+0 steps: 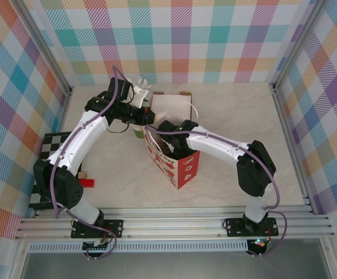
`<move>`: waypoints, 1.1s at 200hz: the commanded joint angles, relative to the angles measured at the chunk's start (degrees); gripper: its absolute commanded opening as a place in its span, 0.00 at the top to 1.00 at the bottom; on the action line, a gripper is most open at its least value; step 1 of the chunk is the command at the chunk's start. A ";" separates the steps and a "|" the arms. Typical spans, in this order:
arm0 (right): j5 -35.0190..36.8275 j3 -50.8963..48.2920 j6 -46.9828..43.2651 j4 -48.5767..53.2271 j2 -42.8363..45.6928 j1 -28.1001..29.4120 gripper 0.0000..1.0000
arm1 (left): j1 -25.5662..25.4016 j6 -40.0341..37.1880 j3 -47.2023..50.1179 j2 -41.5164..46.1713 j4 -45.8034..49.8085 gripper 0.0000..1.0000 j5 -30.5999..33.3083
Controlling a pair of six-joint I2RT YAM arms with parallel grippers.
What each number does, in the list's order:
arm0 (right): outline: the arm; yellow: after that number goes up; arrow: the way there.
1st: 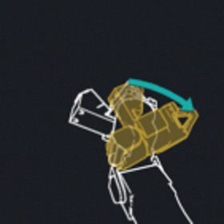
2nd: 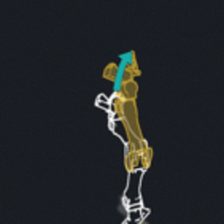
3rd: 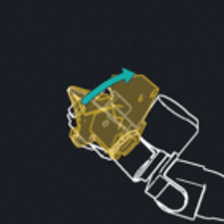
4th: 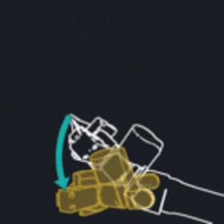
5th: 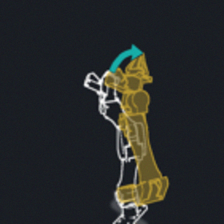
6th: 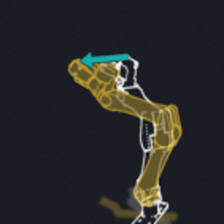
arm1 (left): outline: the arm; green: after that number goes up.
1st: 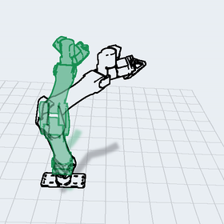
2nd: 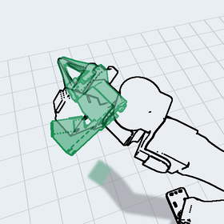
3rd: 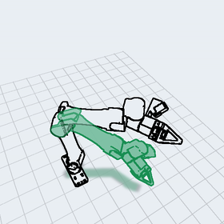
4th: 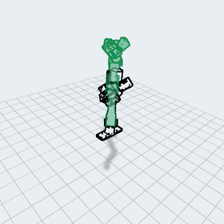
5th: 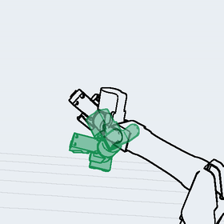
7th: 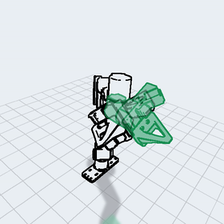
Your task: Pack the takeout coffee
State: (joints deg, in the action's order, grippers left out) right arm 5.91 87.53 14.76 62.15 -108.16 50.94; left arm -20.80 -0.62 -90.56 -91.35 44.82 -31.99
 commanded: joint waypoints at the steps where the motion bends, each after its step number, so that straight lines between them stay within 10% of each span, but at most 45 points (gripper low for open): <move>1: -1.79 -5.27 0.70 -2.16 -8.70 -0.13 0.78 | 0.32 0.40 0.08 -0.93 1.68 1.00 -1.17; 220: -2.20 -5.52 0.09 -2.05 -10.22 -0.18 0.77 | 0.27 0.76 0.26 -0.95 1.33 1.00 -1.06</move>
State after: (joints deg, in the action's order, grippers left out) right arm 5.65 87.81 14.70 62.46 -108.44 50.81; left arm -20.80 -0.60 -90.56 -91.37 44.82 -32.10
